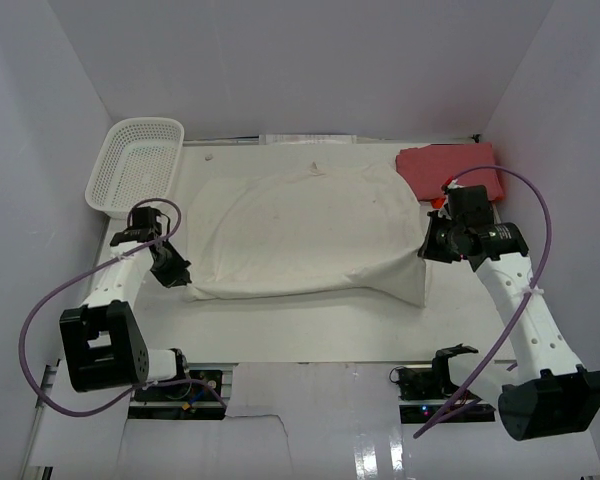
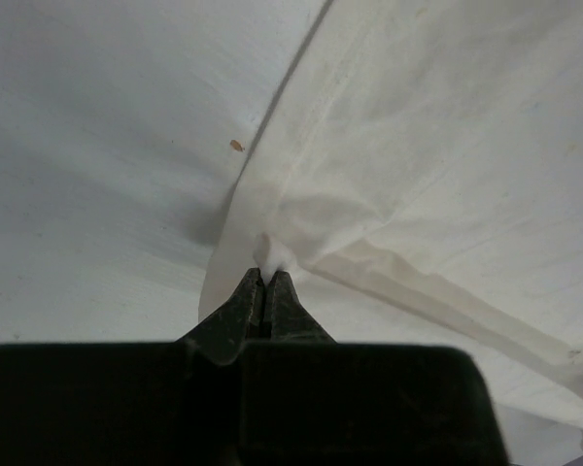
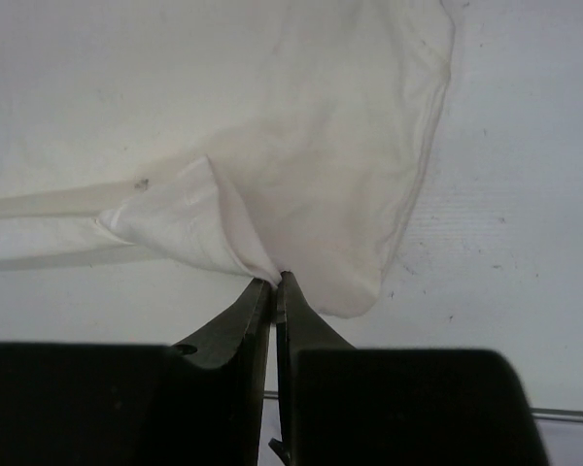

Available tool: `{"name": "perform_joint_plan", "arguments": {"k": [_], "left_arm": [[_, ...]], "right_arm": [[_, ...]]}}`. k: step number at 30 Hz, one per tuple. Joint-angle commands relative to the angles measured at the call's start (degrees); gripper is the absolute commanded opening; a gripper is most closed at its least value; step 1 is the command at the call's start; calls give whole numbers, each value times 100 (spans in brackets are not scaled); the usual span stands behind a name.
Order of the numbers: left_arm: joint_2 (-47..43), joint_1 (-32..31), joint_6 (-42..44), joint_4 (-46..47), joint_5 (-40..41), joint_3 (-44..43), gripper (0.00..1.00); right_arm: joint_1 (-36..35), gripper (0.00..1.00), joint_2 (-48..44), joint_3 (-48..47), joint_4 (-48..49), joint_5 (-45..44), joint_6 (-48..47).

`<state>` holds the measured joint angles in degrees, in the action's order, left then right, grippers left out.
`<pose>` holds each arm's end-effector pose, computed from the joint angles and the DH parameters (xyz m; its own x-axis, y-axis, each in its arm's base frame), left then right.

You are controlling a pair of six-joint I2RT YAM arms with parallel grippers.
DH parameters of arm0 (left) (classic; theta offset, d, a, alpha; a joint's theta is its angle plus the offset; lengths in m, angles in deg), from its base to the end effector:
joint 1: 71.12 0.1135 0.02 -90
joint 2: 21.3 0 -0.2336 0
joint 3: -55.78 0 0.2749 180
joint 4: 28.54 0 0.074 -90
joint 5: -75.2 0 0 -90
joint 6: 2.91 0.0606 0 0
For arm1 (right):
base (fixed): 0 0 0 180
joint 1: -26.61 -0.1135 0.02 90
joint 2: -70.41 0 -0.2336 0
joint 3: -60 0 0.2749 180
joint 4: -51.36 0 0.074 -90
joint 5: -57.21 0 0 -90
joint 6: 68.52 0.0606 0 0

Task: Fold and stack the t-shirts
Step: Fold the flattened tshirt in 1/3 of the way

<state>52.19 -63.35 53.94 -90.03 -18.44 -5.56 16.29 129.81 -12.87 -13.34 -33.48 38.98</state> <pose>0.2584 0.0314 0.1506 -0.7319 -0.6507 -0.2025 -0.6180 0.7590 -0.2050 0.2488 0.0446 0.2737 -0.7832 0.1630 -0.6000 0.0669 0.9815 0.1793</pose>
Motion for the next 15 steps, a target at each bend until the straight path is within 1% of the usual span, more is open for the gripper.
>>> {"name": "perform_joint_plan", "arguments": {"k": [1,5,7,8,15], "left_arm": [[330,40,220,353,-75,-268,0],[648,32,379,467,30,-479,0],[788,32,467,502,74,-716,0],[824,32,467,511,91,-717,0],[1018,32,432,608,-110,-1121,0]], "right_arm": [[-22,8,265,-476,437,-134,-194],[-13,8,686,-810,586,-133,-238],[-13,8,1020,-986,683,-125,-273],[-13,8,1021,-987,683,-133,-282],[-13,8,1627,-1320,894,-160,-405]]}}
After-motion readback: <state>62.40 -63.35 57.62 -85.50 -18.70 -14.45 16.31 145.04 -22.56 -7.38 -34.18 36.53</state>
